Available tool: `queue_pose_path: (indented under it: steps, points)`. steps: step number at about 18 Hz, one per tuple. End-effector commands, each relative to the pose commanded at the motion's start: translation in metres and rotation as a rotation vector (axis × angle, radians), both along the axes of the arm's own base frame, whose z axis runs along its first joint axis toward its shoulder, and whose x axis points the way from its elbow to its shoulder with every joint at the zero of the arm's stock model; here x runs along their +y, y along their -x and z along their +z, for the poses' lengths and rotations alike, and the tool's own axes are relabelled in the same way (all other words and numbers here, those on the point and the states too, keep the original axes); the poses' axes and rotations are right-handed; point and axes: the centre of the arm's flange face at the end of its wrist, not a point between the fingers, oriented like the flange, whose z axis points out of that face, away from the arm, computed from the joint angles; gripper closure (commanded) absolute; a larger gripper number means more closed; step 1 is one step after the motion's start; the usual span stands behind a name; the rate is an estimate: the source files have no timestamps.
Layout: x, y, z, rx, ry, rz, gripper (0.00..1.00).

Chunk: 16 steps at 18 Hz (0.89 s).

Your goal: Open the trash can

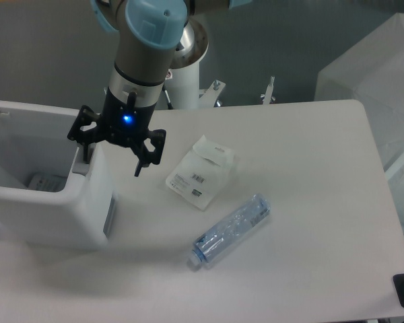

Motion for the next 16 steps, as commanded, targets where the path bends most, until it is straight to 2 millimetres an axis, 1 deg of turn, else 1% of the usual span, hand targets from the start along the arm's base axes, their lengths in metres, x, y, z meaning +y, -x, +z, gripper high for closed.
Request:
queue_pose_path:
  steps: [6,8,9,12,13,15,16]
  points:
    - [0.002,0.003,0.012,0.039,-0.034,-0.008,0.00]
    - [0.003,0.009,0.018,0.085,-0.081,-0.010,0.00]
    - [0.002,0.016,0.021,0.112,-0.105,-0.010,0.00]
    - [-0.017,0.053,0.022,0.145,-0.114,0.020,0.00]
    - [-0.024,0.064,0.017,0.149,-0.108,0.023,0.00]
    - [-0.050,0.094,-0.003,0.174,-0.051,0.058,0.00]
    - [-0.057,0.102,-0.009,0.200,-0.024,0.051,0.00]
